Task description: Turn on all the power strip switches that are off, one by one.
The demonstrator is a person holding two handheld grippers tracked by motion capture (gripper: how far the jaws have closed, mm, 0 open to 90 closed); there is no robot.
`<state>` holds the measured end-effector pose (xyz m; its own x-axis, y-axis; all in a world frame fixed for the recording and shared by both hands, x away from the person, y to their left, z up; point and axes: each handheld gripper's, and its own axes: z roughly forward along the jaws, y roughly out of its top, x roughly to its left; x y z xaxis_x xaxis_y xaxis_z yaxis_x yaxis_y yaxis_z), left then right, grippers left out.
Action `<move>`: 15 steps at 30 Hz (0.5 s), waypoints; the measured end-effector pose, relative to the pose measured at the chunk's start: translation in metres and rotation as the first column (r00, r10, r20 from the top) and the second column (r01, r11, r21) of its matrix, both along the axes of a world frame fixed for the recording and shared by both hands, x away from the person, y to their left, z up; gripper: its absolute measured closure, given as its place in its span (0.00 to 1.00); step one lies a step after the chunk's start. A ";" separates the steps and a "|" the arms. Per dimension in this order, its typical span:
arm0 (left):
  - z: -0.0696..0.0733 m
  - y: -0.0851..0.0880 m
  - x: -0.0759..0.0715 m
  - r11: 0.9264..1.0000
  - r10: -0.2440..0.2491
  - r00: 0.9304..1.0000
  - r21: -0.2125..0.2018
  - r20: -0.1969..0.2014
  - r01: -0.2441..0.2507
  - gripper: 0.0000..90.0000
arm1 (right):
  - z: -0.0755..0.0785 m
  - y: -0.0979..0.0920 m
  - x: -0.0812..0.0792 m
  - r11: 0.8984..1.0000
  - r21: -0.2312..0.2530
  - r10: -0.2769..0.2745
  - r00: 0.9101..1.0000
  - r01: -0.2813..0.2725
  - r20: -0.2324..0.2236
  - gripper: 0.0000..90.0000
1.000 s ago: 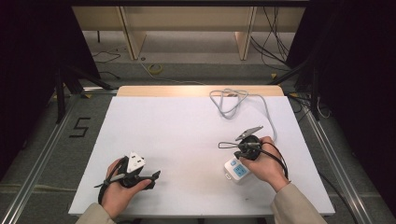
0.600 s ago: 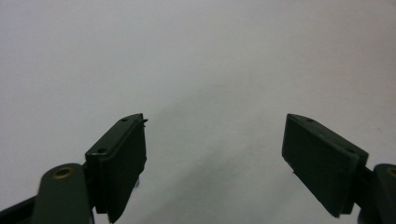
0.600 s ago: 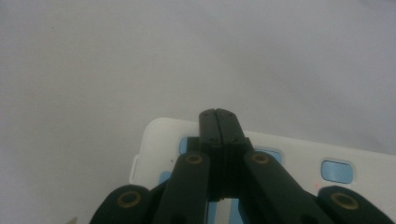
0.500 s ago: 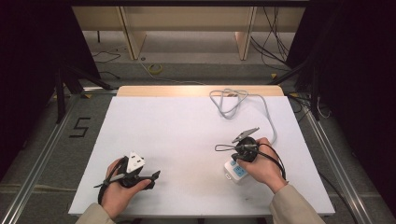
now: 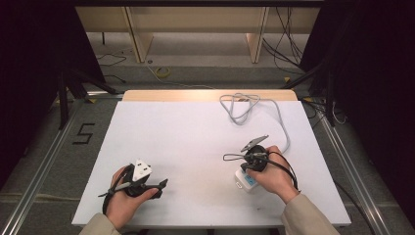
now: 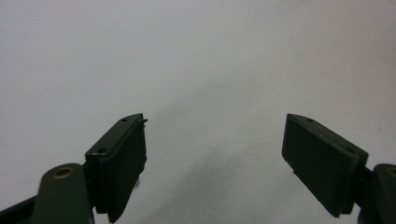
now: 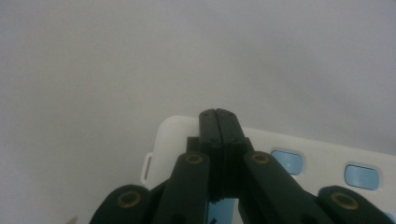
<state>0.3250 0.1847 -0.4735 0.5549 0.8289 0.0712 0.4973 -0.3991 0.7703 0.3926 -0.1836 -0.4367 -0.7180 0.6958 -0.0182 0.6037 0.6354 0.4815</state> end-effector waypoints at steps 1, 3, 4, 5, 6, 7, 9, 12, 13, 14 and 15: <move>0.000 0.000 0.000 1.000 -0.002 1.000 0.003 -0.001 0.002 0.24 | 0.000 0.000 0.000 1.000 0.000 0.004 1.000 -0.004 -0.001 1.00; 0.000 0.000 0.000 1.000 -0.002 1.000 0.004 0.000 0.002 0.24 | 0.000 0.000 0.000 1.000 0.001 0.005 1.000 -0.005 -0.004 1.00; 0.000 0.000 0.000 1.000 -0.002 1.000 0.003 -0.001 0.002 0.24 | 0.000 0.000 0.000 1.000 0.002 0.002 1.000 -0.002 -0.006 1.00; 0.000 0.000 0.000 1.000 -0.002 1.000 0.003 -0.001 0.002 0.24 | 0.000 0.000 0.000 1.000 0.003 0.003 1.000 -0.003 -0.007 1.00; 0.000 0.000 0.000 1.000 -0.002 1.000 0.004 -0.001 0.002 0.24 | 0.000 0.000 0.000 1.000 0.003 0.002 1.000 -0.002 -0.009 1.00; 0.000 0.000 0.000 1.000 -0.002 1.000 0.004 -0.001 0.002 0.24 | -0.001 -0.001 0.000 1.000 0.005 0.003 1.000 -0.003 -0.011 1.00; 0.000 0.000 0.000 1.000 -0.001 1.000 0.003 -0.001 0.001 0.24 | -0.001 -0.001 0.001 1.000 0.008 0.006 1.000 -0.006 -0.015 1.00; 0.000 -0.001 0.000 1.000 -0.001 1.000 0.003 0.001 0.001 0.24 | -0.001 -0.001 0.001 1.000 0.011 0.006 1.000 -0.005 -0.017 1.00; 0.000 -0.001 0.000 1.000 -0.002 1.000 0.003 0.001 0.002 0.24 | -0.002 -0.001 0.001 1.000 0.009 0.008 1.000 -0.008 -0.016 1.00; 0.000 -0.001 0.000 1.000 -0.002 1.000 0.004 0.001 0.002 0.24 | -0.002 -0.001 0.001 1.000 0.007 0.006 1.000 -0.006 -0.017 1.00; 0.000 -0.001 0.000 1.000 -0.003 1.000 0.005 -0.001 0.003 0.24 | -0.002 -0.001 0.001 1.000 0.008 0.006 1.000 -0.006 -0.018 1.00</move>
